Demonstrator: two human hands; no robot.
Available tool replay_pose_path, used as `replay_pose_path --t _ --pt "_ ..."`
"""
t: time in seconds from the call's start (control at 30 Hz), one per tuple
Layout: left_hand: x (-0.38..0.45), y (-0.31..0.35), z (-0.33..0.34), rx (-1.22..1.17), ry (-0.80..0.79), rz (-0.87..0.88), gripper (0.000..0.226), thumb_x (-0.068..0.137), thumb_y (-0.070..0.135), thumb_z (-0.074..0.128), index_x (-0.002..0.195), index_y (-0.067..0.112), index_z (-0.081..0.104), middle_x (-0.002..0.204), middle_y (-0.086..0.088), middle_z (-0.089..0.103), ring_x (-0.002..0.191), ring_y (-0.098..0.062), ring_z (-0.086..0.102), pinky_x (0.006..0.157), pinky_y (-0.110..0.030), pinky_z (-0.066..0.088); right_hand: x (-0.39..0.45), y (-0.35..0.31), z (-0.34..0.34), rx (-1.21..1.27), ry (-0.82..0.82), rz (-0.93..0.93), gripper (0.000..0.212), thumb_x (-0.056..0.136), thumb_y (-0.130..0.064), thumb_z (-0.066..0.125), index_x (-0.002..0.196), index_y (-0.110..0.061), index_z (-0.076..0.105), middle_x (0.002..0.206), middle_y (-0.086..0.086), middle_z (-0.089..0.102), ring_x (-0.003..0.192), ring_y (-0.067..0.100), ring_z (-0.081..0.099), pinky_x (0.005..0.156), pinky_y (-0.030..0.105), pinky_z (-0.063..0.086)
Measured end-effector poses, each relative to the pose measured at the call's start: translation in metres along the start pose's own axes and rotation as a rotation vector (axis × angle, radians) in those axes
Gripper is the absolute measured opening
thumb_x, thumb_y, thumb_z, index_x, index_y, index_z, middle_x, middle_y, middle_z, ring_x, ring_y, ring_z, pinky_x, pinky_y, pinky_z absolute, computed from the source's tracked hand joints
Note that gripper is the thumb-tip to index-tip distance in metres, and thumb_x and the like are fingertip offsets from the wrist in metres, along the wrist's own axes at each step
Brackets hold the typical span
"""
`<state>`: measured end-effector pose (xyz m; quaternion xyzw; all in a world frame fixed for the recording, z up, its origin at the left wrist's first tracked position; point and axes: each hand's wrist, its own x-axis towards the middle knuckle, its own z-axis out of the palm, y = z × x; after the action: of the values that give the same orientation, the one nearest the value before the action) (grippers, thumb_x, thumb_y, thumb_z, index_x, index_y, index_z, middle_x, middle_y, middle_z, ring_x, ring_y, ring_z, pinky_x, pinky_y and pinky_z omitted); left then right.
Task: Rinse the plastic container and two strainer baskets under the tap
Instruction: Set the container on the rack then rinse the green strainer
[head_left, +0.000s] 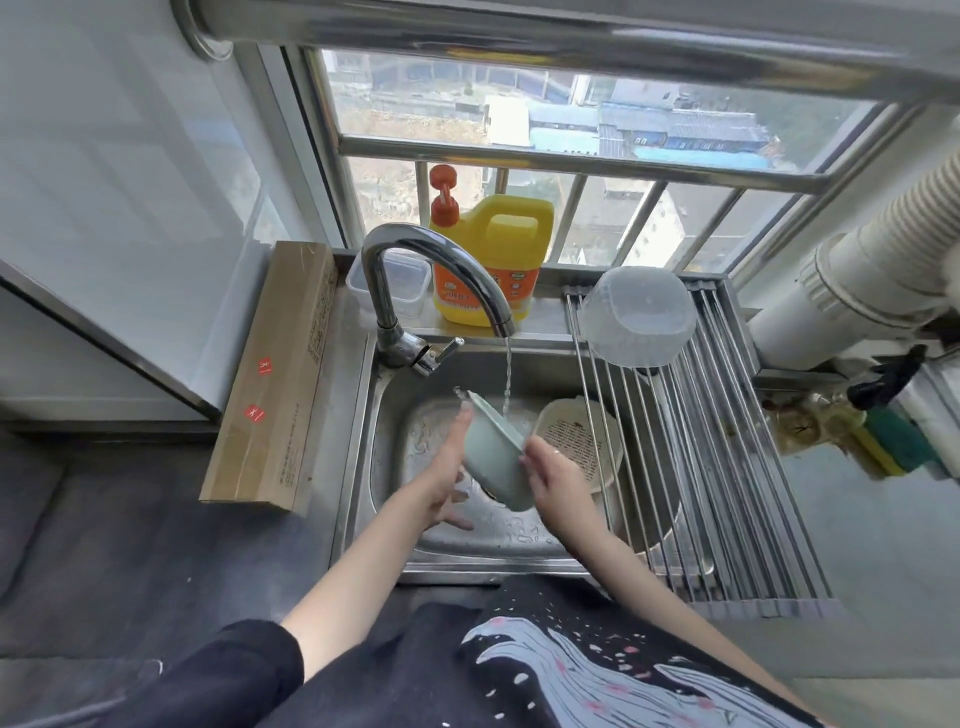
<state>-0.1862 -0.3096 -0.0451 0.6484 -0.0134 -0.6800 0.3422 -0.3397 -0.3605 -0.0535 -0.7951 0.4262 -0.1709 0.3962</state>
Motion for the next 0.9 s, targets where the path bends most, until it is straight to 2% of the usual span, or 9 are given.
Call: replay_pose_path --t 0.07,0.17,0.33,0.4,0.47,0.57,0.7,0.8,0.9 --pt "-0.002 -0.002 -0.005 -0.068 -0.017 -0.030 0.115 0.057 0.093 0.039 0.143 0.017 0.034 0.139 -0.013 0.042 0.131 -0.040 0.036 0.085 -0.056 0.044 -0.005 0.007 0.002 -0.233 -0.088 -0.195 0.007 0.093 -0.007 0.053 0.089 -0.007 0.048 0.079 0.006 0.054 0.065 0.020 0.043 0.057 0.031 0.034" --pt "-0.007 -0.007 -0.017 -0.030 0.028 0.039 0.080 0.072 0.076 0.053 0.126 0.018 0.049 0.122 -0.012 0.056 0.111 -0.033 0.056 0.086 -0.050 0.052 -0.013 0.019 0.003 -0.540 -0.167 -0.420 0.034 0.077 -0.003 0.068 0.089 -0.019 0.041 0.083 0.005 0.057 0.065 0.025 0.051 0.050 0.034 0.044" --pt "-0.015 -0.016 -0.018 -0.142 0.017 0.228 0.038 0.091 0.010 0.056 0.129 0.008 0.049 0.112 -0.015 0.063 0.089 -0.030 0.066 0.060 -0.037 0.060 -0.021 0.029 -0.002 -0.604 -0.062 -0.558 0.050 0.063 -0.017 0.085 0.093 -0.022 0.045 0.095 0.002 0.065 0.082 0.023 0.061 0.067 0.033 0.053" --pt "-0.016 -0.022 -0.022 -0.143 0.035 0.262 0.043 0.089 -0.002 0.049 0.131 0.006 0.045 0.104 -0.011 0.062 0.087 -0.027 0.065 0.056 -0.036 0.060 -0.023 0.029 -0.008 -0.509 -0.007 -0.419 0.046 0.069 -0.036 0.082 0.102 -0.021 0.054 0.107 0.001 0.064 0.099 0.022 0.059 0.084 0.037 0.051" --pt "-0.018 -0.026 -0.024 -0.129 0.035 0.262 0.048 0.088 -0.007 0.045 0.134 0.006 0.040 0.104 -0.011 0.061 0.088 -0.026 0.064 0.055 -0.036 0.060 -0.025 0.026 -0.014 -0.302 0.088 -0.079 0.045 0.079 -0.045 0.071 0.109 -0.016 0.056 0.112 -0.001 0.058 0.108 0.016 0.051 0.092 0.034 0.044" --pt "-0.018 -0.030 -0.022 -0.094 0.044 0.260 0.055 0.086 -0.011 0.045 0.137 0.007 0.037 0.099 -0.009 0.059 0.082 -0.022 0.063 0.057 -0.038 0.060 -0.019 0.022 -0.027 0.003 0.215 0.359 0.052 0.086 -0.044 0.064 0.124 -0.019 0.037 0.109 0.004 0.050 0.102 0.022 0.054 0.085 0.039 0.052" --pt "-0.020 -0.029 -0.013 0.062 0.104 0.412 0.083 0.080 -0.016 0.053 0.149 0.021 0.025 0.116 -0.007 0.053 0.084 -0.019 0.061 0.051 -0.027 0.055 -0.010 0.010 -0.040 0.493 -0.028 0.645 0.036 0.096 -0.018 0.052 0.130 -0.017 0.041 0.110 0.015 0.060 0.071 0.026 0.069 0.062 0.035 0.061" --pt "-0.022 -0.026 -0.015 0.321 0.224 0.716 0.091 0.079 -0.015 0.056 0.151 0.024 0.017 0.133 0.000 0.047 0.114 -0.018 0.053 0.078 -0.025 0.050 -0.010 0.012 -0.049 1.034 -0.085 0.850 0.041 0.094 0.002 0.034 0.132 -0.004 0.047 0.123 0.025 0.057 0.092 0.035 0.068 0.077 0.044 0.059" --pt "-0.025 -0.030 -0.013 0.740 0.333 1.067 0.084 0.072 -0.019 0.050 0.144 0.021 0.036 0.139 -0.003 0.046 0.128 -0.015 0.040 0.107 -0.037 0.037 -0.015 0.024 -0.054 1.271 -0.122 0.979 0.058 0.097 -0.045 0.032 0.135 -0.004 0.045 0.128 0.026 0.055 0.112 0.044 0.059 0.092 0.060 0.048"
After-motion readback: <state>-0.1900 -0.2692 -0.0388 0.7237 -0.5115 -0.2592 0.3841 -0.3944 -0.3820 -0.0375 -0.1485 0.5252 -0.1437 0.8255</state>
